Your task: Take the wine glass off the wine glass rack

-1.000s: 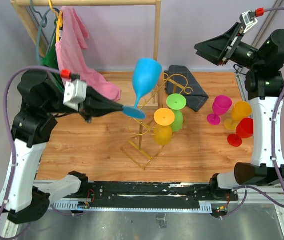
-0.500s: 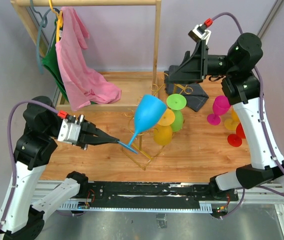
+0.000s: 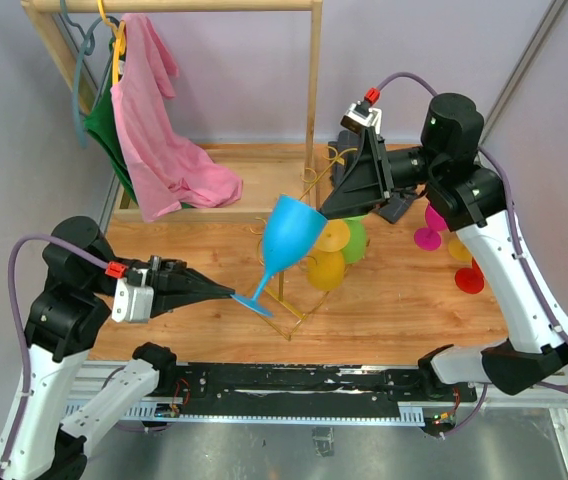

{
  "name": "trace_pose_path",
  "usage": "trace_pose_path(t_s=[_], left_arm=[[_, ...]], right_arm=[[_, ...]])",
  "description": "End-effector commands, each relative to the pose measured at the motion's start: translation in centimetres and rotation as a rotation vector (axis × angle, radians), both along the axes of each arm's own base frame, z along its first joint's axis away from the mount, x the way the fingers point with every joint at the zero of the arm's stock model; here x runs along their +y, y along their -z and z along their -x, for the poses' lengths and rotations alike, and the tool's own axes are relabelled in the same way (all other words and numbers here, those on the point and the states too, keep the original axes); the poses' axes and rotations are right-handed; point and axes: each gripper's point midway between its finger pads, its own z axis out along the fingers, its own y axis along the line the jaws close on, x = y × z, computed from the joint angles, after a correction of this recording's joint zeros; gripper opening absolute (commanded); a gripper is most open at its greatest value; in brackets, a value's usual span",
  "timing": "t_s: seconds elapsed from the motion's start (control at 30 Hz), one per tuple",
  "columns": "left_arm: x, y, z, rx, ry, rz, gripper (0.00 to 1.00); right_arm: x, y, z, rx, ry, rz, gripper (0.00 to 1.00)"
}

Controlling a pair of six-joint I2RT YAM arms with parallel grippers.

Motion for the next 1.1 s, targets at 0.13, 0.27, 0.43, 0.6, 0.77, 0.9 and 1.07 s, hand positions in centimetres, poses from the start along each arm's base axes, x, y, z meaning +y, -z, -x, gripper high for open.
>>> trace_pose_path(t_s=[0.13,0.27,0.43,0.6,0.77,0.9,1.07], left_arm=[[-0.1,0.1,0.0,-0.045,0.014,0.01,0.0],[-0.2,0.1,-0.2,-0.039,0.023,0.008,0.0],[-0.4,0.2,-0.4,-0.03,0.041,0.005,0.0],[-0.7,-0.3,-0.8,-0.03,0.056,0.005,0.0],[-0.9,-1.1,-1.9,-0.07,0.017,0.01,0.14],[-0.8,-3.1,-3.2,-0.141,-0.06,0.023,0.74],[-0.9,-6.1,-5.6,-0.056,-0.2,0.079,0.99]], right_arm=[[1.2,0.1,1.9,-0.015,-0.111,0.01,0.74],[2.0,0.1,1.8,-0.007,-0.138,0.023,0.69],[2.8,1.1,2.6,0.02,-0.184,0.047,0.55],[3.4,2.2,4.1,0.044,-0.244,0.069,0.16],[3.3,1.0,5.4,-0.014,-0.272,0.038,0.01],[2.6,-2.8,5.5,-0.128,-0.232,-0.03,0.01],[-2.1,-8.7,1.0,-0.33,0.098,-0.1,0.01]])
